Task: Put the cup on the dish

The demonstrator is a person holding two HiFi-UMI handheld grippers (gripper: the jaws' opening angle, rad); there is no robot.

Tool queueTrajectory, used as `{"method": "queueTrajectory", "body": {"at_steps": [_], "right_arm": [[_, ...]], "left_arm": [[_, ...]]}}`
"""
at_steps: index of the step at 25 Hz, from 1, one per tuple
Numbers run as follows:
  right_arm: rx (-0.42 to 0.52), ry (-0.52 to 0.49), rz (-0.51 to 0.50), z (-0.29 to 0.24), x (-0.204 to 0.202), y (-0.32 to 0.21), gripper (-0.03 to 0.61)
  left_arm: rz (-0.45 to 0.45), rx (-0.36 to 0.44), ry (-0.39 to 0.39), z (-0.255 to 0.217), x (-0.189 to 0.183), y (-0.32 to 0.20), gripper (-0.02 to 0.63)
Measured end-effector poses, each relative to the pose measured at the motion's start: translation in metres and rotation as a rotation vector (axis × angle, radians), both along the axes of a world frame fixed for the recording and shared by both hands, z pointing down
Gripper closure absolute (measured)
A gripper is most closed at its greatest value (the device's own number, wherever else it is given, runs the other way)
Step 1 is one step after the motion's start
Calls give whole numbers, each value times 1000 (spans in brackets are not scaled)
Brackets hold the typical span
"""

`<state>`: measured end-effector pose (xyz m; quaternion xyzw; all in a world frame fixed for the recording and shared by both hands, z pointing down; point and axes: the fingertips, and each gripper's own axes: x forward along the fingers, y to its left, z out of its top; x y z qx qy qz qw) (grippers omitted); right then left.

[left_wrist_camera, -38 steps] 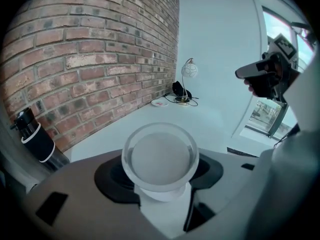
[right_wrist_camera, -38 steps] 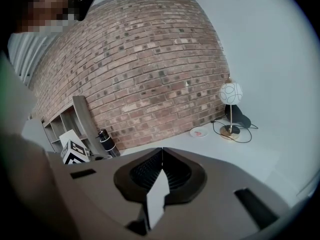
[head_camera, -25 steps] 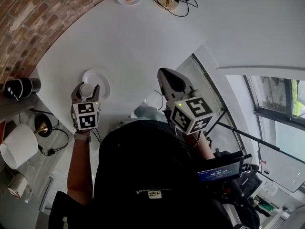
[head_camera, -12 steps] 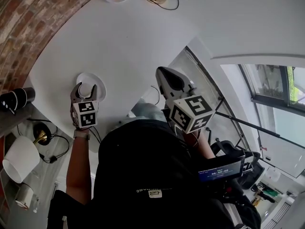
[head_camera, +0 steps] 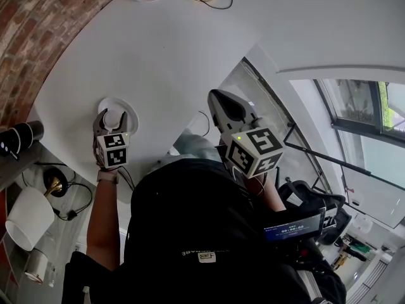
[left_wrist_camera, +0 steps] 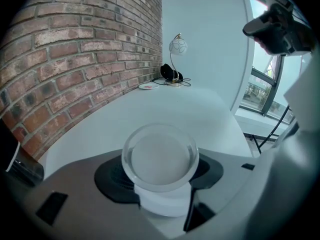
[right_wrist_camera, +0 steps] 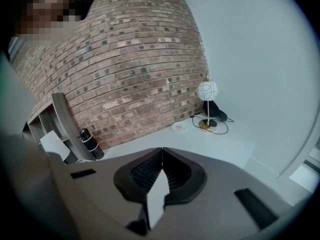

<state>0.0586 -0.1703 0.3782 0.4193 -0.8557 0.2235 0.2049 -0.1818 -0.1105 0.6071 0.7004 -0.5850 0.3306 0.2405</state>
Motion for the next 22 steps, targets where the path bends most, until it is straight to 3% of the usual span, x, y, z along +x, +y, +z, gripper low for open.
{"method": "queueTrajectory", "body": {"at_steps": [22], "right_arm": [[-12,12,10,1,-3,0,574]], "left_arm": [[30,-39,1,23,6,6,354]]}}
